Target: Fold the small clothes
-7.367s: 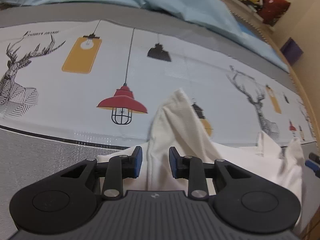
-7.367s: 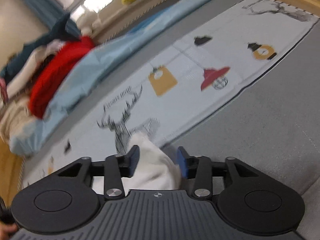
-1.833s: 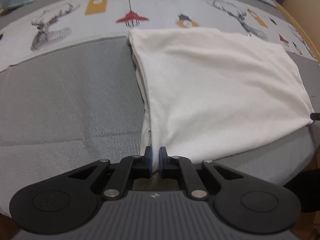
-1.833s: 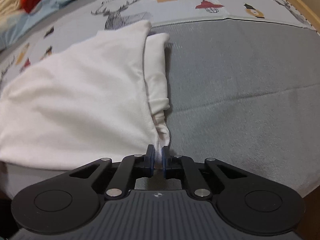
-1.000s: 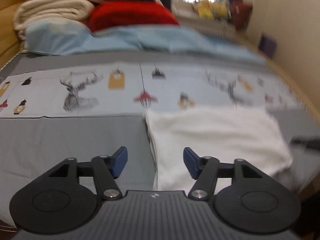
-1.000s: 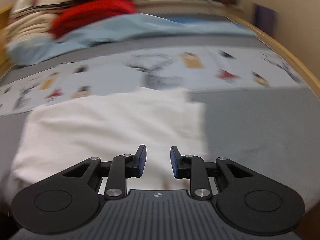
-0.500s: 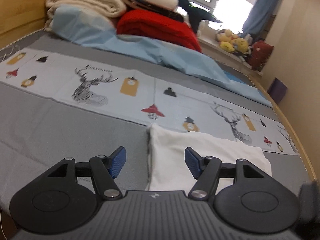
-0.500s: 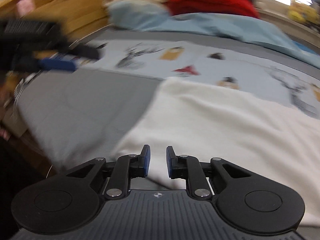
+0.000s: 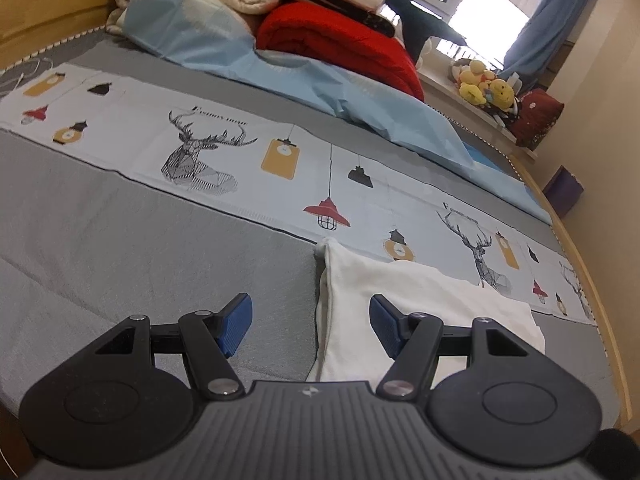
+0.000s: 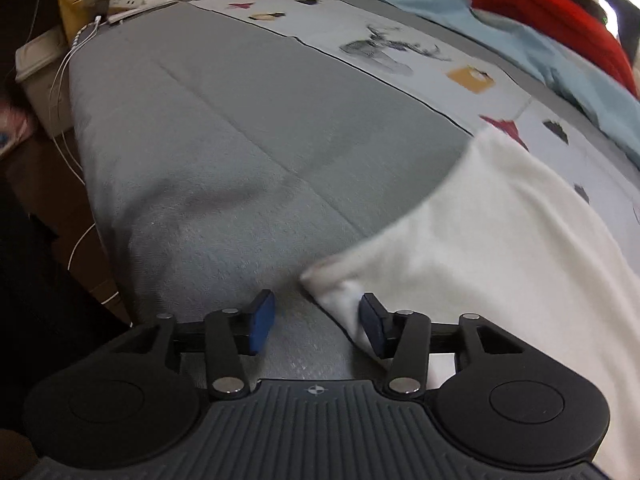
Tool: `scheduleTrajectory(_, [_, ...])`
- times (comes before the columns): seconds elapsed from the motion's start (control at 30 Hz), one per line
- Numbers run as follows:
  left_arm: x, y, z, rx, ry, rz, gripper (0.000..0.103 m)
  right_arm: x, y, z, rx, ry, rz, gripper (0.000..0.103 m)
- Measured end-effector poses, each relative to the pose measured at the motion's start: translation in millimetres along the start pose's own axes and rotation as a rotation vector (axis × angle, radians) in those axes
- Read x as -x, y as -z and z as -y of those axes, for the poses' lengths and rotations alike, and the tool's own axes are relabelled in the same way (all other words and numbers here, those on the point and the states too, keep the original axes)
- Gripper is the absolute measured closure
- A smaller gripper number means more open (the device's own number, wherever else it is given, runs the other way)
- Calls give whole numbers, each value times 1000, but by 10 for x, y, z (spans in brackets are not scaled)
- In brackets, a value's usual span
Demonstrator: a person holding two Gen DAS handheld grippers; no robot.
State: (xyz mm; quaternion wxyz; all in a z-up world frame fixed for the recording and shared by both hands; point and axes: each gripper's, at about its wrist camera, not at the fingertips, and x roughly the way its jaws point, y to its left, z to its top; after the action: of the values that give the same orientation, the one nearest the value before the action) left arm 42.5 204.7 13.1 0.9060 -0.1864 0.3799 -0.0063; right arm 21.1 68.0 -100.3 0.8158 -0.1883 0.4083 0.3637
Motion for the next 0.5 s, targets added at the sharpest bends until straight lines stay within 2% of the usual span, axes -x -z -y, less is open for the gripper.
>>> scheduleTrajectory(0.1, [-56, -13, -11, 2, -5, -15, 33, -64, -46, 39, -36, -3, 6, 53])
scheduleTrajectory(0.23, [-167, -40, -42, -5, -13, -41, 33, -57, -65, 158, -67, 5, 14, 90])
scheduleTrajectory(0.3, [-286, -67, -92, 22, 16, -81, 33, 29, -98, 238, -105, -13, 23, 92])
scheduleTrajectory(0.43, [-730, -117, -179, 82, 146, -266, 33, 367, -175, 343, -136, -24, 111, 93])
scheduleTrajectory(0.5, [-920, -157, -170, 82, 193, -325, 32, 530, -186, 422, -167, -34, 142, 93])
